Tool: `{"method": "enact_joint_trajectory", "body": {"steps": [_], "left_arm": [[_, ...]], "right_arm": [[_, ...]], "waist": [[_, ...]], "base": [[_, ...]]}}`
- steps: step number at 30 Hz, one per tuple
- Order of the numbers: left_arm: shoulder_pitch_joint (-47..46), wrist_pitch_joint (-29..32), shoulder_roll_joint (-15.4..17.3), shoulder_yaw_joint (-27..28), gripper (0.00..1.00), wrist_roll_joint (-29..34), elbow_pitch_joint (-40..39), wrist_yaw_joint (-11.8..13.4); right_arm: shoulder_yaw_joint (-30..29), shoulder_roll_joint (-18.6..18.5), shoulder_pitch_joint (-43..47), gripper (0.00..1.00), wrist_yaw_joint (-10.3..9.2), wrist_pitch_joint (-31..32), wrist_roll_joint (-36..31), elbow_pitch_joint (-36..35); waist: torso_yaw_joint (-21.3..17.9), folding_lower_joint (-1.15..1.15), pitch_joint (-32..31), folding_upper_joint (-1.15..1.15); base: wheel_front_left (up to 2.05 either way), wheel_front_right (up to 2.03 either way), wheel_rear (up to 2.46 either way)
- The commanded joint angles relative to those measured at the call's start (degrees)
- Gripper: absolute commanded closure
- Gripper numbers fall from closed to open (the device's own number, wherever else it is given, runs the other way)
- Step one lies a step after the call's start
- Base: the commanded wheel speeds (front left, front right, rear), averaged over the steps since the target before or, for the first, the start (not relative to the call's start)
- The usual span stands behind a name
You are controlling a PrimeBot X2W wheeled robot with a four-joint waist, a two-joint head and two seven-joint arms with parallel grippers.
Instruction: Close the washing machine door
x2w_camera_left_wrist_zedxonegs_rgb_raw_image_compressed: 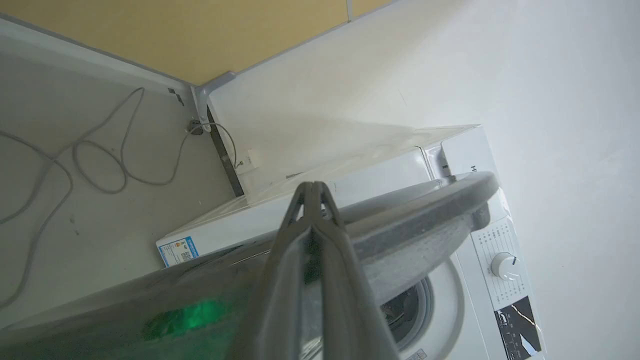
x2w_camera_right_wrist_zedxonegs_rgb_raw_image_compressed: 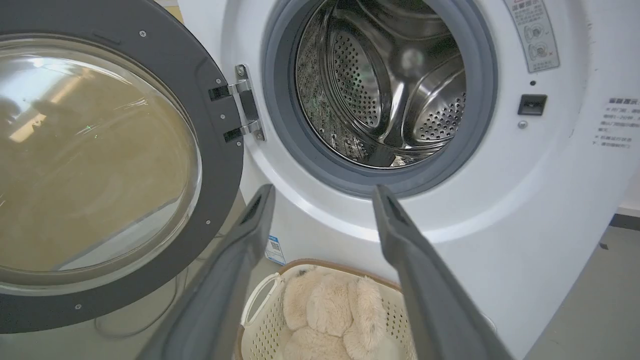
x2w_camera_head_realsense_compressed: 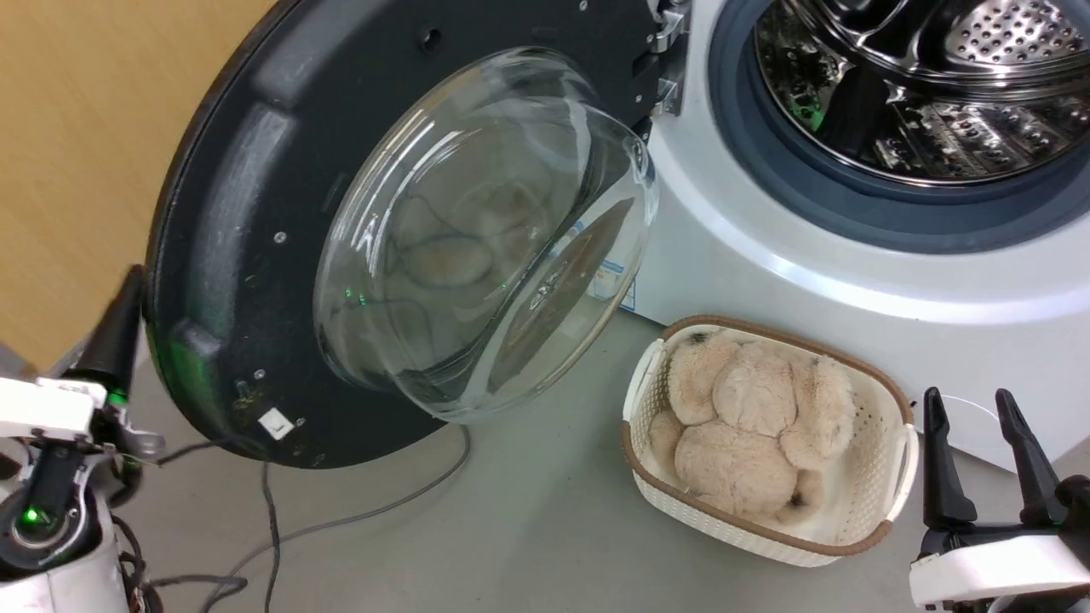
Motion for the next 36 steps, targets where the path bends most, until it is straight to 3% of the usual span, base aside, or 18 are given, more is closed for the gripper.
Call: {"method": "enact_joint_trajectory", "body": {"steps": [1, 13, 21, 29, 36], "left_arm": [[1.4, 2.2, -0.4, -1.1, 1.0, -2.8, -1.1, -0.6], [10.1, 11.3, -1.4, -12.2, 1.0, -9.1, -11.6, -1.3], [15.9, 15.1, -0.7, -25.7, 1.0, -11.8, -24.4, -1.7], [15.8, 12.1, 1.3, -36.5, 1.0, -10.4, -28.3, -1.7], [12.7, 6.3, 2.6, -43.9, 1.0, -9.7, -26.6, -1.7]], "right_arm": [[-0.3, 0.2, -1.0, 0.0, 0.04, -0.7, 0.5, 0.3], [-0.9, 0.2, -0.8, 0.0, 0.04, -2.0, 2.0, 0.6], [-1.2, 0.2, -1.1, 0.0, 0.05, -2.8, 2.9, 0.8], [-0.8, 0.2, -2.3, 0.0, 0.05, -2.8, 3.1, 1.0], [-0.6, 0.2, -3.0, 0.0, 0.05, -2.8, 3.3, 1.3]], "waist": [[0.6, 0.0, 0.2, 0.0], [3.4, 0.0, 0.1, 0.0], [4.4, 0.0, 0.4, 0.0], [0.1, 0.0, 0.5, 0.0], [-6.6, 0.0, 0.8, 0.0]], "base": [[0.0, 0.0, 0.0], [0.0, 0.0, 0.0], [0.0, 0.0, 0.0], [0.0, 0.0, 0.0], [0.0, 0.0, 0.0]]}}
